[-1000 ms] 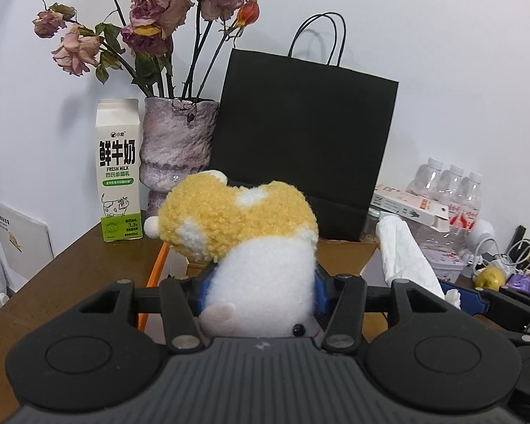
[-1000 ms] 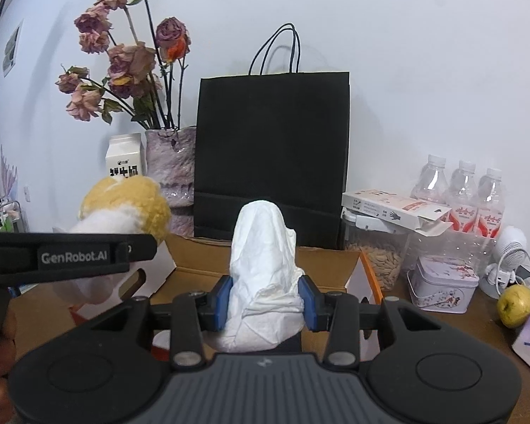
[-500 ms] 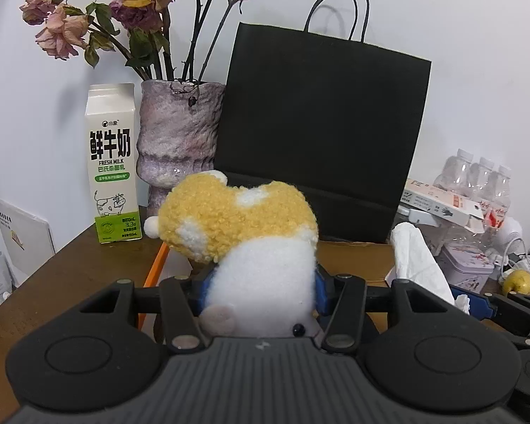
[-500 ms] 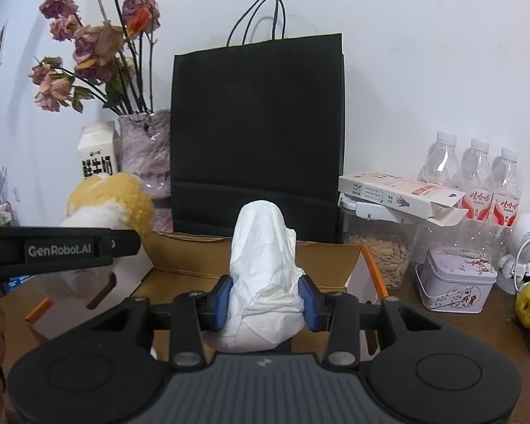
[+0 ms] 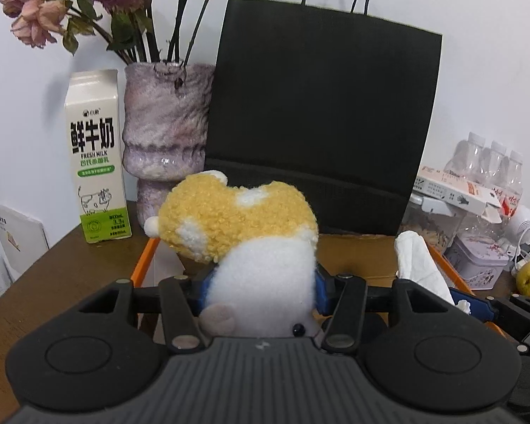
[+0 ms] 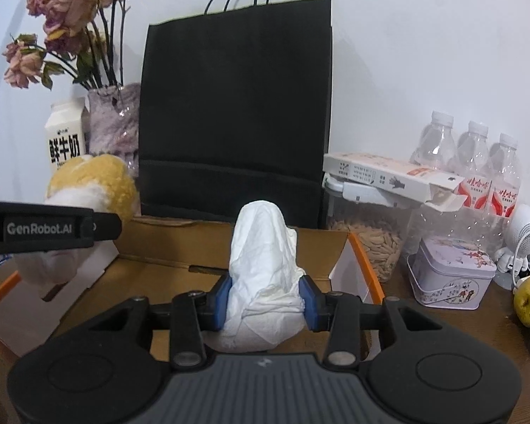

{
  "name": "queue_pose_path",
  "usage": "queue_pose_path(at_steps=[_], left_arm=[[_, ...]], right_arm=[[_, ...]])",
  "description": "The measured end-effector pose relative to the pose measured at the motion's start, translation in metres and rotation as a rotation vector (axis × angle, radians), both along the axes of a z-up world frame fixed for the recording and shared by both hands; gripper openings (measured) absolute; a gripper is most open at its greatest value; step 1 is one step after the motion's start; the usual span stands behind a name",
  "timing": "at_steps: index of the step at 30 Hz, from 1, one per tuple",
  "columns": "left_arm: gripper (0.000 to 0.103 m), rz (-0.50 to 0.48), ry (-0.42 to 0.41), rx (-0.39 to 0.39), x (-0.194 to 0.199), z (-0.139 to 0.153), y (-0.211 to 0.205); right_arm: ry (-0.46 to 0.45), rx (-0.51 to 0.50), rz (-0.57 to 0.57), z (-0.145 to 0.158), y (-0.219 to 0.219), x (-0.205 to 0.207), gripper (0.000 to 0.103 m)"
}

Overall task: Organize objects
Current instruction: 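Open the left tool to drop the plush while the right tool releases the tissue into the box, then withdraw both open tools from the box back toward the table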

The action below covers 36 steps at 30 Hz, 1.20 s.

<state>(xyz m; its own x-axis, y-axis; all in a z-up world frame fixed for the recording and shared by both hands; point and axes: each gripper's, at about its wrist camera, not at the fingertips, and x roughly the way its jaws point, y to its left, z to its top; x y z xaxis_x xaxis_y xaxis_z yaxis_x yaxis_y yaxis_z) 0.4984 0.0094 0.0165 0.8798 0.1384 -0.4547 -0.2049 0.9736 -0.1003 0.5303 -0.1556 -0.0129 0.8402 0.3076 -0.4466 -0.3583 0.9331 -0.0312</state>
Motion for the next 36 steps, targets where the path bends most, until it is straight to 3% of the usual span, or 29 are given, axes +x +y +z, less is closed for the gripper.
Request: queue_pose_path(at_steps=[2, 4, 5, 6, 7, 10, 36], left_arm=[[0.06, 0.003, 0.008, 0.006, 0.001, -0.002, 0.0], [0.089, 0.015, -0.003, 0.014, 0.0, -0.002, 0.0], [0.096, 0.021, -0.013, 0.02, -0.001, -0.001, 0.0], [0.103, 0.029, -0.026, 0.027, -0.003, 0.0, -0.001], [0.103, 0.036, -0.041, 0.034, -0.005, 0.002, -0.002], [0.103, 0.041, -0.041, 0.034, -0.005, 0.003, -0.001], [0.103, 0.054, -0.014, 0.041, -0.01, 0.004, 0.001]], right_arm=[[0.005, -0.009, -0.004, -0.002, 0.001, 0.001, 0.047], [0.005, -0.013, -0.015, -0.003, 0.0, 0.001, 0.058], [0.005, -0.011, -0.02, -0.002, -0.001, 0.002, 0.062], [0.003, -0.01, -0.025, -0.002, -0.001, 0.002, 0.073], [0.003, -0.011, -0.03, -0.003, -0.002, 0.002, 0.084], [-0.003, -0.016, -0.049, -0.003, -0.002, 0.002, 0.101], [0.024, 0.013, -0.078, 0.005, -0.012, 0.0, 0.102]])
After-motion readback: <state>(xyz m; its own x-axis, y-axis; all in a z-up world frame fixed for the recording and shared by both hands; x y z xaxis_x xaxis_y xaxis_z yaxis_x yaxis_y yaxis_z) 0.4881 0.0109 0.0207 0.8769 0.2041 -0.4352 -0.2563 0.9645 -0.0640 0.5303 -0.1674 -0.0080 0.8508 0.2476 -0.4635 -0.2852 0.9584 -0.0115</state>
